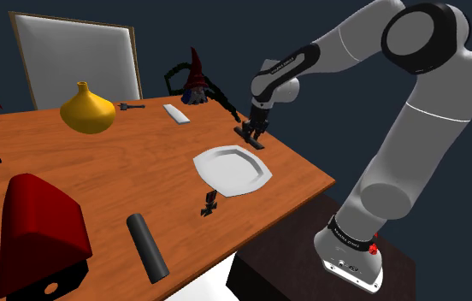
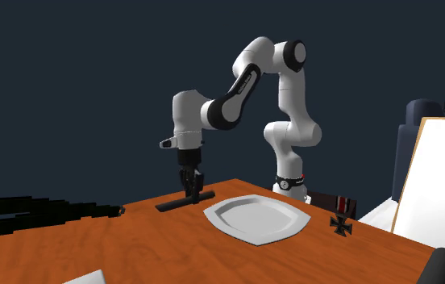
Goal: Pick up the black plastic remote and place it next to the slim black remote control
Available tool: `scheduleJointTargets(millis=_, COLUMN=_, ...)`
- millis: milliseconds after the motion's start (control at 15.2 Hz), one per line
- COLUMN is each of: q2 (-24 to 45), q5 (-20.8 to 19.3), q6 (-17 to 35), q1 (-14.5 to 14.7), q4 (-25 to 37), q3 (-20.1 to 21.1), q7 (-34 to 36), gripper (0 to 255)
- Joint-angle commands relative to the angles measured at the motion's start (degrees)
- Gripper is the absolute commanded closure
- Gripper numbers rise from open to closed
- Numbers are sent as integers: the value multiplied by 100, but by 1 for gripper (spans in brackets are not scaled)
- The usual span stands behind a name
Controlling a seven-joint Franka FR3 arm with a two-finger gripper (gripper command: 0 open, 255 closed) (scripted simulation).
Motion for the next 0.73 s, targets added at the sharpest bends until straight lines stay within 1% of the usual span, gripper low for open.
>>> scheduleJointTargets(millis=0, q2=-109, q5=-65, q6=-141, q1=0, q4=37, q3=-10, q7=48, gripper=255)
scheduleJointTargets(millis=660, q2=-599, q5=-321, q6=-870, q1=-2, q4=310, q3=-17, q7=273, gripper=255)
